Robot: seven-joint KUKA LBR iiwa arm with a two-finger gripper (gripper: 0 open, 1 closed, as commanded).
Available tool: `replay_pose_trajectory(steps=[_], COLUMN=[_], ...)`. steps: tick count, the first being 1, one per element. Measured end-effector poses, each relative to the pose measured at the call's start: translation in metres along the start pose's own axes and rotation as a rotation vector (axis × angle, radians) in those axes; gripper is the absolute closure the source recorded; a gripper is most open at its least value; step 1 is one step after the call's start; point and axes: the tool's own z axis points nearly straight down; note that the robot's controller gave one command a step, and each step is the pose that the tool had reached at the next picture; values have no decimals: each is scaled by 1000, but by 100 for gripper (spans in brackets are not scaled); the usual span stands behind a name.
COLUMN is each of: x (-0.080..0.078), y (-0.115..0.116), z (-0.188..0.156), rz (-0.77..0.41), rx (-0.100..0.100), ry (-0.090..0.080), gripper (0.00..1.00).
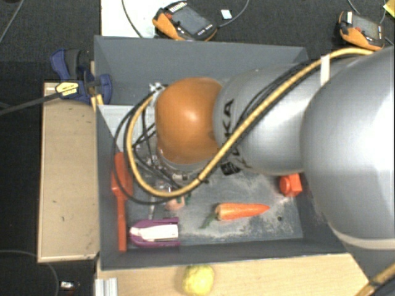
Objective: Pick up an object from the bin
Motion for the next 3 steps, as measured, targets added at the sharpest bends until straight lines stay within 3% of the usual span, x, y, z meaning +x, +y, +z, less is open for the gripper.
replay_pose_trajectory(steps=[1,2,3], x=[-2,-49,-60], y=[-1,-72,-63], z=[-4,85,82], rz=[6,-212,-272], rx=[-2,2,-5], ry=[-7,-2,-18], gripper=[0,0,0])
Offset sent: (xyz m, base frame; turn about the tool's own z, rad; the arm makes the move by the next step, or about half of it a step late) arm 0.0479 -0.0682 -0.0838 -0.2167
